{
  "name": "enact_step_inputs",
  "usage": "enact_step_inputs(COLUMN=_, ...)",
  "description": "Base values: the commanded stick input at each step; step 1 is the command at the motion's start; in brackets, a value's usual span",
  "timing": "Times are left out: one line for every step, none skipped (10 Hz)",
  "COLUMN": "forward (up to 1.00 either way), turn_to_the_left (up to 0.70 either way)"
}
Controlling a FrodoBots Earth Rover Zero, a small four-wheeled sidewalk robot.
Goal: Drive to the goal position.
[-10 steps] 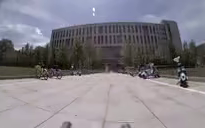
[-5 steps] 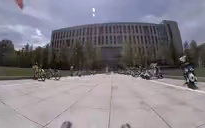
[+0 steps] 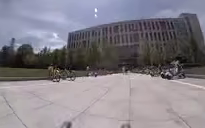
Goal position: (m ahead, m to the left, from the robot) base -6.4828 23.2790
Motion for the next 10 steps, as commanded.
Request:
enact_step_inputs(forward=0.7, turn_to_the_left=0.35)
enact_step_inputs(forward=0.7, turn_to_the_left=0.35)
enact_step_inputs(forward=0.7, turn_to_the_left=0.35)
enact_step_inputs(forward=0.7, turn_to_the_left=0.35)
enact_step_inputs(forward=0.7, turn_to_the_left=0.35)
enact_step_inputs(forward=0.7, turn_to_the_left=0.35)
enact_step_inputs(forward=0.7, turn_to_the_left=0.35)
enact_step_inputs(forward=0.7, turn_to_the_left=0.35)
enact_step_inputs(forward=0.7, turn_to_the_left=0.35)
enact_step_inputs(forward=0.7, turn_to_the_left=0.35)
